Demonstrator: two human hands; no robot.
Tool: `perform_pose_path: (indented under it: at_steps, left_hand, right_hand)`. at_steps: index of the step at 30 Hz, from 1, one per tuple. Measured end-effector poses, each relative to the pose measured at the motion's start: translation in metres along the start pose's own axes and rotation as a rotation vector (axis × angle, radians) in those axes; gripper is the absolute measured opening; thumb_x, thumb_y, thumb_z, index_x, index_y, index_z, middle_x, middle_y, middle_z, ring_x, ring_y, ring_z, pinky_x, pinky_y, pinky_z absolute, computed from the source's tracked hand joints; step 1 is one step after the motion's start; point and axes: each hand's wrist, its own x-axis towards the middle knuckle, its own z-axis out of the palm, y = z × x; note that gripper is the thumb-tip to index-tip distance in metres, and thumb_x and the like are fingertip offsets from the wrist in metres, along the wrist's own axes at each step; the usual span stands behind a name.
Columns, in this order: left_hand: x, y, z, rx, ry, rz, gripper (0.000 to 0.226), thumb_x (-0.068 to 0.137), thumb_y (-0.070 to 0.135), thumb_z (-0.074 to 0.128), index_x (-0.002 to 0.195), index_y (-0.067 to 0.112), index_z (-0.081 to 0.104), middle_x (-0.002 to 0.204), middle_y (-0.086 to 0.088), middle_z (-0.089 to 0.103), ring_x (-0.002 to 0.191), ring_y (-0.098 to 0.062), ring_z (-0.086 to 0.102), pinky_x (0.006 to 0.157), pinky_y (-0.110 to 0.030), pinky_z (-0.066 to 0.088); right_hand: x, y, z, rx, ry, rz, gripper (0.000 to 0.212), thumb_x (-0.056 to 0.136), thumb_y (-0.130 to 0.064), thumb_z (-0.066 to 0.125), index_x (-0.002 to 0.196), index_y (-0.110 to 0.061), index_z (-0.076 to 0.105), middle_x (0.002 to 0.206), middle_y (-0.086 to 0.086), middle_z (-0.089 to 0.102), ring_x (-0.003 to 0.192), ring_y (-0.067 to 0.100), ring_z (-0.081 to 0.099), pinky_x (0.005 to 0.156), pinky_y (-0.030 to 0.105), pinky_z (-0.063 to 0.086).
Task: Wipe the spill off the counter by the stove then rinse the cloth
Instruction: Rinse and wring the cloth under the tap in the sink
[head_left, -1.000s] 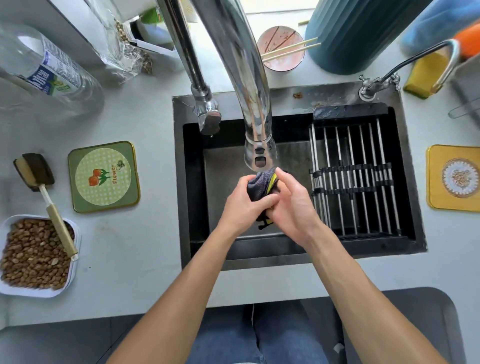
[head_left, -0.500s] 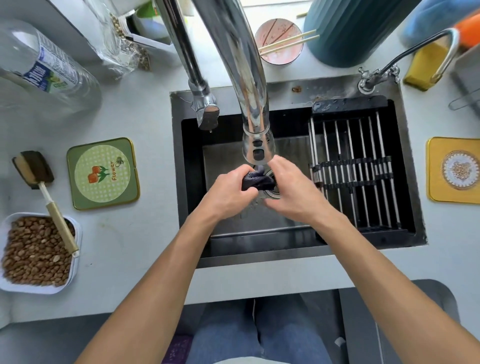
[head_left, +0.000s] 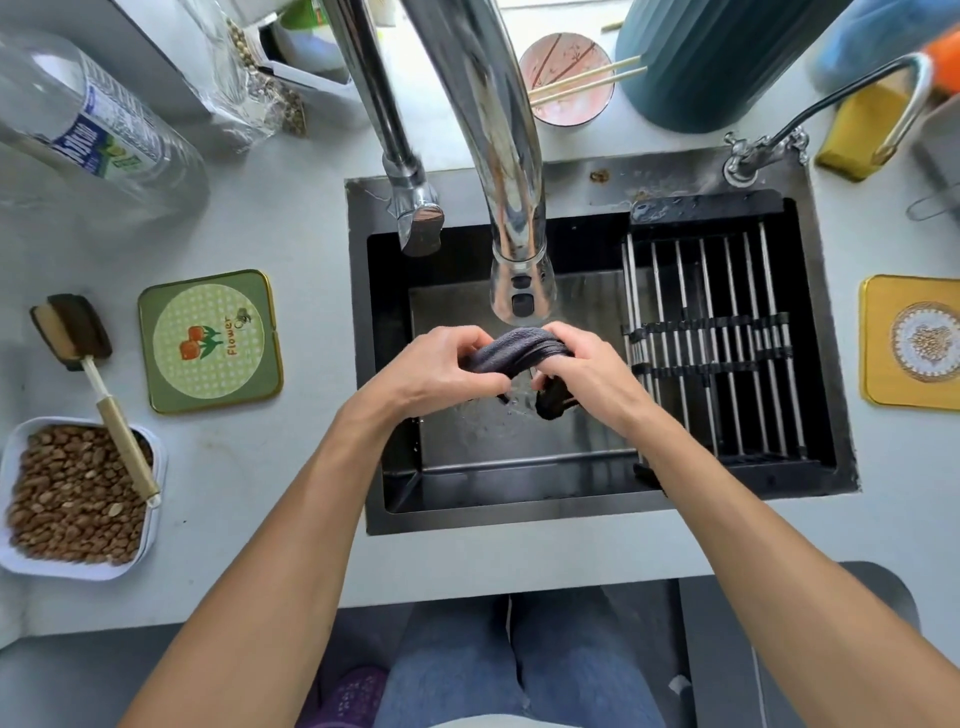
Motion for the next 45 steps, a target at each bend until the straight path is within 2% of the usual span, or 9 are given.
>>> perform_pose_path:
  at_steps: [4,9,14,22,26,30,34,41,45]
  left_hand:
    - [-0.001,0.011,0.013,-0.36,0.08,0.043,0.008,0.093,0.035,0.076,0.099,0.031,0.078,0.089,0.004,0.081,0.076,-0.004,0.073,0.067,-0.022,0.059]
    - [0.001,0.023,0.043,-0.495,0.144,-0.002,0.027,0.095,0.039,0.067,0.111,0.019,0.078,0.111,-0.016,0.078,0.095,-0.014,0.073,0.094,-0.045,0.06]
    - [0.001,0.015,0.062,-0.31,0.093,0.031,0.048,0.089,0.058,0.075,0.132,0.053,0.054,0.144,0.002,0.054,0.145,-0.012,0.04,0.117,-0.032,0.037]
    - [0.001,-0.01,0.045,-0.659,-0.14,-0.073,0.039,0.09,0.008,0.08,0.126,0.013,0.065,0.099,-0.003,0.079,0.09,-0.016,0.075,0.076,-0.027,0.059]
    - [0.0,-0.013,0.034,-0.772,-0.258,-0.228,0.022,0.09,0.006,0.076,0.11,0.005,0.066,0.083,-0.007,0.065,0.07,-0.017,0.064,0.057,-0.027,0.048]
    - [-0.005,-0.013,0.028,-1.019,-0.459,-0.302,0.028,0.09,0.015,0.071,0.114,0.008,0.058,0.087,-0.005,0.064,0.072,-0.017,0.063,0.054,-0.025,0.049]
    - [-0.006,-0.009,0.03,-1.05,-0.74,-0.304,0.018,0.087,0.022,0.075,0.102,0.017,0.067,0.083,0.0,0.06,0.068,-0.014,0.06,0.054,-0.024,0.045]
    - [-0.003,-0.008,0.019,-0.803,-0.9,-0.352,0.029,0.081,0.032,0.082,0.094,0.018,0.062,0.076,0.003,0.057,0.055,-0.007,0.052,0.051,-0.023,0.026]
    - [0.009,-0.001,0.008,-0.442,-0.782,-0.404,0.025,0.081,0.033,0.082,0.083,0.019,0.062,0.076,0.002,0.06,0.06,-0.011,0.057,0.046,-0.02,0.029]
  right_hand:
    - [0.003,0.003,0.018,0.552,0.012,0.136,0.027,0.097,-0.012,0.053,0.118,-0.007,0.068,0.086,0.004,0.069,0.087,0.021,0.068,0.086,0.043,0.051]
    - [-0.003,-0.001,0.034,0.968,-0.058,0.195,0.046,0.1,-0.025,0.041,0.126,0.005,0.064,0.114,0.02,0.07,0.109,0.032,0.065,0.089,0.041,0.054]
    - [-0.003,-0.011,0.037,1.193,-0.203,0.199,0.062,0.103,-0.051,0.041,0.13,0.002,0.06,0.125,0.026,0.061,0.122,0.037,0.06,0.113,0.046,0.046]
    - [-0.01,-0.021,0.003,0.407,-0.338,0.194,0.045,0.105,-0.043,0.051,0.144,-0.023,0.061,0.138,-0.007,0.07,0.129,0.01,0.065,0.112,0.038,0.048]
    - [-0.008,-0.007,-0.02,-0.364,-0.021,-0.136,0.071,0.094,-0.022,0.063,0.16,-0.03,0.037,0.156,-0.007,0.052,0.139,0.01,0.053,0.117,0.038,0.044]
    - [0.002,0.015,-0.017,-0.877,-0.137,-0.562,0.104,0.082,-0.004,0.072,0.166,-0.031,0.019,0.17,0.003,0.025,0.157,0.023,0.027,0.126,0.041,0.033]
    - [0.018,0.024,0.004,-0.959,-0.108,-0.847,0.095,0.086,-0.015,0.075,0.166,-0.013,0.024,0.173,0.01,0.023,0.157,0.027,0.03,0.123,0.043,0.036]
    - [0.022,0.011,0.006,-1.06,-0.098,-1.081,0.04,0.1,-0.008,0.05,0.136,-0.021,0.06,0.109,-0.001,0.067,0.08,0.023,0.061,0.051,0.041,0.056]
    - [0.021,-0.003,0.004,-1.227,-0.17,-0.915,0.031,0.091,-0.011,0.059,0.121,-0.016,0.059,0.094,0.002,0.062,0.074,0.028,0.065,0.049,0.041,0.052]
